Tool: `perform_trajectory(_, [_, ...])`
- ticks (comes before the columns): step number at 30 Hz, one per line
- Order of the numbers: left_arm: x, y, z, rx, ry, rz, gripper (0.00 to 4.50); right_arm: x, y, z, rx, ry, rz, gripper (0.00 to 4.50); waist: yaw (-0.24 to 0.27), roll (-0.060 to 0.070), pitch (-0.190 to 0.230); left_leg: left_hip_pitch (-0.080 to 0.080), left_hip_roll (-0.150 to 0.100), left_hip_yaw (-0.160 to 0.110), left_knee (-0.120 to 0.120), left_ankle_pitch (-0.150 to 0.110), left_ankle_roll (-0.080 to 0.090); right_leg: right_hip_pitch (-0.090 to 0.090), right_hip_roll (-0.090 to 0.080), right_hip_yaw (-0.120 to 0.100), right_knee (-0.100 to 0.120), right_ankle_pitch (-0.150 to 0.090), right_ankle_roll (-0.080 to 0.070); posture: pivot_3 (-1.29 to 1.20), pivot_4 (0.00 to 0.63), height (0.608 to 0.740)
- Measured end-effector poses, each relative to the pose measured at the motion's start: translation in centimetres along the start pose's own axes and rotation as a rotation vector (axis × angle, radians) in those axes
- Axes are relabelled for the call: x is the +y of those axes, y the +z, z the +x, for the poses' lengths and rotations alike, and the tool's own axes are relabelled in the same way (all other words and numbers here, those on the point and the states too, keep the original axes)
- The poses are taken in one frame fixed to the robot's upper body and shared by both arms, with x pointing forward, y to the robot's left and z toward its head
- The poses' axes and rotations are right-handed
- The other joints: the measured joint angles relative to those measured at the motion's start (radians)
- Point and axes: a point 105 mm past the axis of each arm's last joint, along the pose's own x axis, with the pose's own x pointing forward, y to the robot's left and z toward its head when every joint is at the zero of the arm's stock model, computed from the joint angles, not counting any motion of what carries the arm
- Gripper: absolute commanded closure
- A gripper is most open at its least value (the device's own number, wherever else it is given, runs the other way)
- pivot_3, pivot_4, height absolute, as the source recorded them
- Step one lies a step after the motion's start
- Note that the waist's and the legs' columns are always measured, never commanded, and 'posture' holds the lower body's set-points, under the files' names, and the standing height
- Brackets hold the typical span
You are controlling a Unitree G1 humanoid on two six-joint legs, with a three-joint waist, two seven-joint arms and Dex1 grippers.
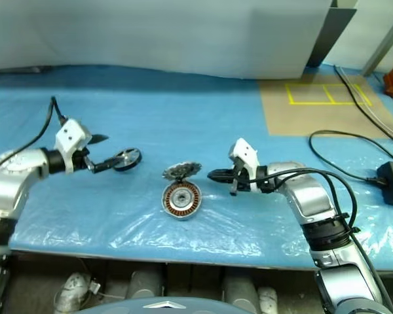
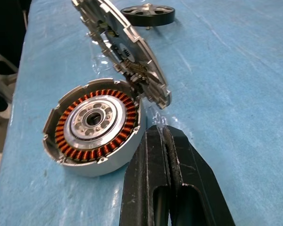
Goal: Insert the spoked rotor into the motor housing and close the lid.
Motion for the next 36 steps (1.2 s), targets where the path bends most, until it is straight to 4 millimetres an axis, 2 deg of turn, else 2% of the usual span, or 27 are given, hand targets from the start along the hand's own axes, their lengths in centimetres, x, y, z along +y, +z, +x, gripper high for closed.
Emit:
perform_trajectory(4, [2.7, 1.6, 0.8, 0.059, -0.066, 0.113, 0.00, 0.3, -0.9, -0.1, -0.002, -0.042, 0.023, 4.48, 0.014, 0.000, 0.000, 0.000, 0.000, 0.000, -0.001, 0.000, 0.000, 0.000, 0.000, 0.000, -0.001, 0.000, 0.000, 0.00, 0.150, 0.740])
perform_trajectory(6, [3.3, 1.9, 1.2, 0.097, -0.129, 0.128, 0.00, 0.4, -1.5, -0.2, 0.004, -0.056, 0.037, 4.48, 0.017, 0.000, 0.000, -0.001, 0.000, 0.000, -0.001, 0.000, 0.000, 0.000, 0.000, 0.000, -0.002, 0.000, 0.000, 0.00, 0.150, 0.740])
perform_trajectory(9, [2.7, 1.8, 2.0, 0.160, -0.276, 0.156, 0.00, 0.4, -2.0, -0.3, 0.008, -0.084, 0.052, 4.48, 0.018, -0.001, 0.000, -0.001, 0.000, 0.000, -0.002, 0.000, -0.001, -0.001, 0.000, 0.000, -0.002, 0.000, 0.000, 0.00, 0.150, 0.740])
perform_trajectory(15, [0.1, -0.3, 3.5, 0.305, -0.513, 0.261, 0.00, 0.6, -2.8, -0.2, 0.009, -0.118, 0.076, 4.48, 0.021, -0.003, 0.002, -0.002, 0.000, -0.001, -0.001, 0.000, -0.001, -0.001, 0.000, -0.001, -0.001, 0.000, 0.000, 0.00, 0.150, 0.740])
perform_trajectory(21, [0.0, -0.3, 4.6, 0.331, -0.509, 0.362, 0.00, 1.6, -3.0, -0.1, -0.004, -0.133, 0.076, 4.48, 0.022, -0.004, 0.002, -0.003, 0.000, -0.002, -0.001, 0.000, -0.001, -0.001, 0.000, -0.001, -0.002, 0.000, 0.001, 0.00, 0.150, 0.740])
perform_trajectory(28, [0.0, -1.0, 4.4, 0.343, -0.504, 0.350, 0.00, 2.5, -4.0, -0.3, 0.012, -0.150, 0.105, 4.48, 0.022, -0.004, 0.003, -0.003, 0.000, -0.002, -0.001, 0.000, -0.001, -0.001, -0.001, -0.001, -0.001, 0.000, 0.001, 0.00, 0.150, 0.740])
perform_trajectory(35, [-0.7, -2.1, 5.1, 0.348, -0.495, 0.334, 0.00, 2.4, -4.2, -0.5, 0.023, -0.164, 0.104, 4.48, 0.022, -0.005, 0.003, -0.003, 0.000, -0.003, -0.001, 0.000, -0.001, 0.000, -0.001, -0.002, -0.001, 0.000, 0.001, 0.00, 0.150, 0.740])
perform_trajectory(36, [-0.7, -2.1, 5.1, 0.346, -0.494, 0.332, 0.18, 2.3, -4.2, -0.5, 0.026, -0.167, 0.102, 4.49, 0.022, -0.005, 0.003, -0.003, 0.000, -0.003, -0.001, 0.000, -0.001, 0.000, -0.001, -0.001, -0.002, 0.000, 0.001, 0.00, 0.150, 0.740])
